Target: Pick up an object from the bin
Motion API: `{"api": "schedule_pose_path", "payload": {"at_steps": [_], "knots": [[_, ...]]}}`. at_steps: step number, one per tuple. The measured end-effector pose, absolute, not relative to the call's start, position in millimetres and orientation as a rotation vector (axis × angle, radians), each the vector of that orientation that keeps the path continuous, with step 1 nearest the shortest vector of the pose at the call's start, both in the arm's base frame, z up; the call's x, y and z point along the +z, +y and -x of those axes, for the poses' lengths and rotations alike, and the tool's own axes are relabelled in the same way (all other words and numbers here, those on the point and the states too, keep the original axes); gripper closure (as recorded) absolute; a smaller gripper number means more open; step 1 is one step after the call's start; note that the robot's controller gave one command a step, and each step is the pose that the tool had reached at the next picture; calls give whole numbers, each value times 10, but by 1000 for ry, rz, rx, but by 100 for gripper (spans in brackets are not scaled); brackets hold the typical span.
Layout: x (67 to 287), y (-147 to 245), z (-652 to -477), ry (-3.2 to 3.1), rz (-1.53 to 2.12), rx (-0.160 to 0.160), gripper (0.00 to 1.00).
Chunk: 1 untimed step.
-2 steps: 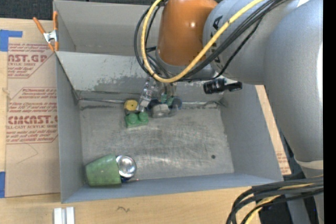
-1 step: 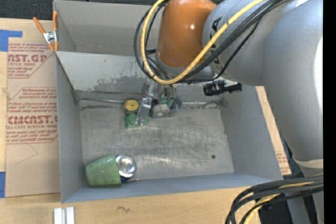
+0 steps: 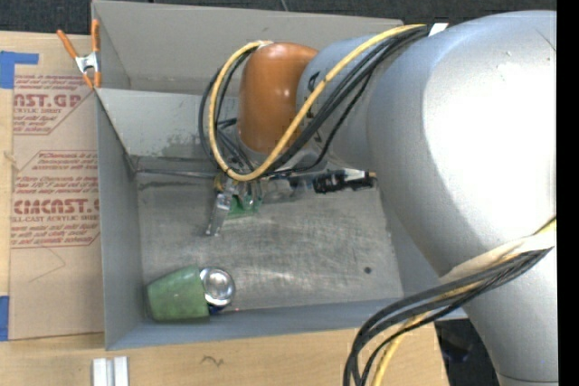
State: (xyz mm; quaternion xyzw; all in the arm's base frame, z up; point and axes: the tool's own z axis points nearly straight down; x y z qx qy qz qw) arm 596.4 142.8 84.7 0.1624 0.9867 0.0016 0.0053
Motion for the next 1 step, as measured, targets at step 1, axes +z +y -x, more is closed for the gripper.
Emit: {"api": "schedule_pose_path", "payload": {"at_steps": [1], "knots": [[809, 1028, -5955, 3026, -739, 28, 0]]}}
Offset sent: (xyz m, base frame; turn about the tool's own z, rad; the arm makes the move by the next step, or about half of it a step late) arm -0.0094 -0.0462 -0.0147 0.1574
